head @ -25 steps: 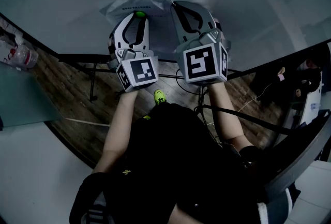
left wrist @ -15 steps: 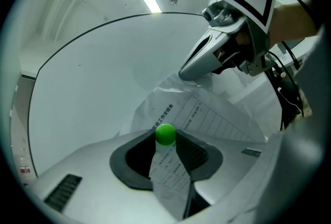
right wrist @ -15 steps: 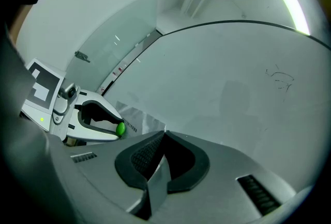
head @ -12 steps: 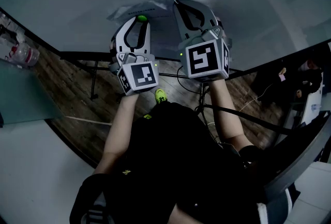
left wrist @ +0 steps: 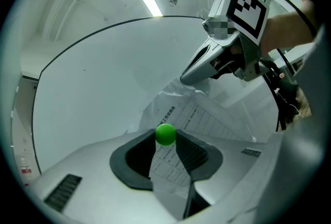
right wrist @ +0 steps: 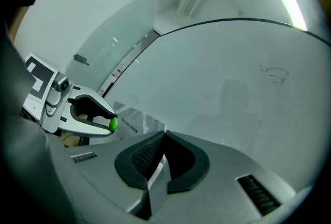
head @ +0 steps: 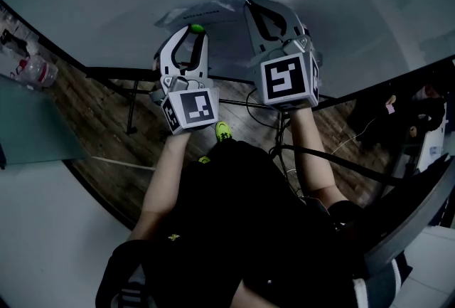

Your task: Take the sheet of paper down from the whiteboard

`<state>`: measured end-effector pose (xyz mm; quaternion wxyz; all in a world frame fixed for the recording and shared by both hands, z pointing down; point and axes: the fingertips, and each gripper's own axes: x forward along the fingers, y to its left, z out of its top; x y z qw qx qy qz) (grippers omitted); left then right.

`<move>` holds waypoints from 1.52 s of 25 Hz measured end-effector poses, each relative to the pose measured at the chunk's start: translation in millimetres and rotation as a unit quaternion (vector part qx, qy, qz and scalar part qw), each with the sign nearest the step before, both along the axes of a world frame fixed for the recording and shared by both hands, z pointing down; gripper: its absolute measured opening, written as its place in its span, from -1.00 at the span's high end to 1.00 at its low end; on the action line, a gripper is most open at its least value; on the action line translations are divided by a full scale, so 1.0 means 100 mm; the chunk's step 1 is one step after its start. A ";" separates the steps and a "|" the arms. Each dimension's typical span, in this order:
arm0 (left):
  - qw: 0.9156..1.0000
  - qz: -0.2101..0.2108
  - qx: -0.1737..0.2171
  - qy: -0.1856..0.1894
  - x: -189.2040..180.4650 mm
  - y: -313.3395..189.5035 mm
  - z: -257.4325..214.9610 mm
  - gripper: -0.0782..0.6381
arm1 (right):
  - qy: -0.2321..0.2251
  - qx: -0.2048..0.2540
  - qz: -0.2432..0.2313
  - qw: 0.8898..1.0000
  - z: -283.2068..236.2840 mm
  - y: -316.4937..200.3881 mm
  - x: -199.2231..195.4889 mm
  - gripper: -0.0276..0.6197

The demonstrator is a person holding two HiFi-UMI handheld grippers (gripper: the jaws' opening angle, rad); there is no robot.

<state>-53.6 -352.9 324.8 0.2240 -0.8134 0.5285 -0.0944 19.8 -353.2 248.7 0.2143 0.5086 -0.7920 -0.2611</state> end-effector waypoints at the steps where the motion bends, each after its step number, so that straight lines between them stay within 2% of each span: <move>1: 1.000 0.000 -0.001 0.000 0.00 -0.03 -0.02 0.40 | -0.002 -0.002 -0.001 1.000 -0.01 -0.03 0.00 0.83; 4: 1.000 0.000 -0.001 -0.001 -0.02 -0.09 -0.04 0.40 | -0.008 -0.007 -0.002 1.000 0.00 -0.10 0.00 0.83; 20: 1.000 0.013 -0.006 -0.010 -0.15 0.26 -0.01 0.40 | -0.032 -0.023 0.003 0.999 0.06 0.08 -0.01 0.83; 24: 1.000 0.017 -0.009 -0.011 -0.16 0.37 0.01 0.40 | -0.022 -0.028 0.016 0.999 0.08 0.16 0.03 0.83; 29: 1.000 0.019 -0.014 -0.009 -0.18 0.46 0.03 0.40 | -0.037 -0.035 0.010 0.999 0.13 0.25 0.01 0.83; 32: 1.000 0.021 -0.019 -0.011 -0.20 0.50 0.06 0.40 | -0.027 -0.037 0.018 0.999 0.14 0.29 0.03 0.83; 38: 0.999 0.023 -0.027 -0.009 -0.24 0.61 0.13 0.40 | -0.051 -0.045 0.014 0.998 0.19 0.44 0.00 0.83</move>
